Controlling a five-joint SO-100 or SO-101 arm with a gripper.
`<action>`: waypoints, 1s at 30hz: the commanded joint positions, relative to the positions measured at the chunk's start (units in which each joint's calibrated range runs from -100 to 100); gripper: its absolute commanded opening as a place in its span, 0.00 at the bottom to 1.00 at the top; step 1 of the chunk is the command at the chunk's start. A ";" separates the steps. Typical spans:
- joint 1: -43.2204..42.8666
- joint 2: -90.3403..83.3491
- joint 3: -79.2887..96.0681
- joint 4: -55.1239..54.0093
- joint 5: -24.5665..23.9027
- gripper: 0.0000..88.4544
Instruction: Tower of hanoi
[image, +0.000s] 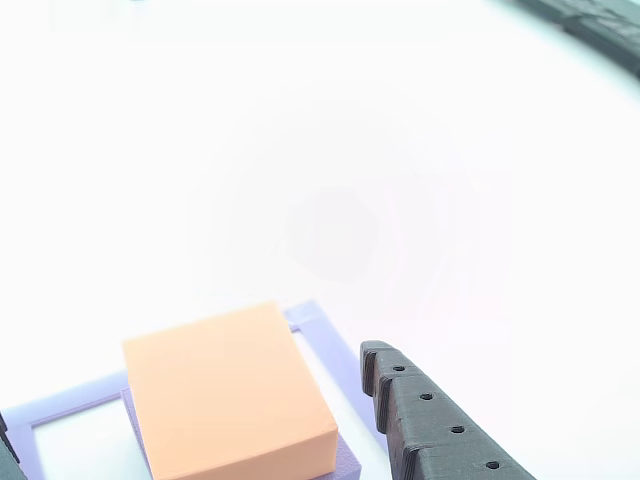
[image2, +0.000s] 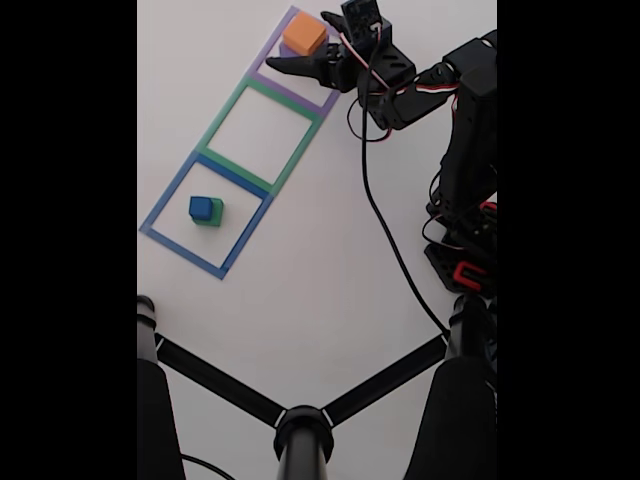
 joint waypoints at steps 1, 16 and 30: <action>-0.55 -0.16 -1.89 -1.43 0.00 0.48; -1.24 1.28 -2.07 -1.68 0.00 0.41; -1.54 1.92 -2.34 -1.68 0.00 0.25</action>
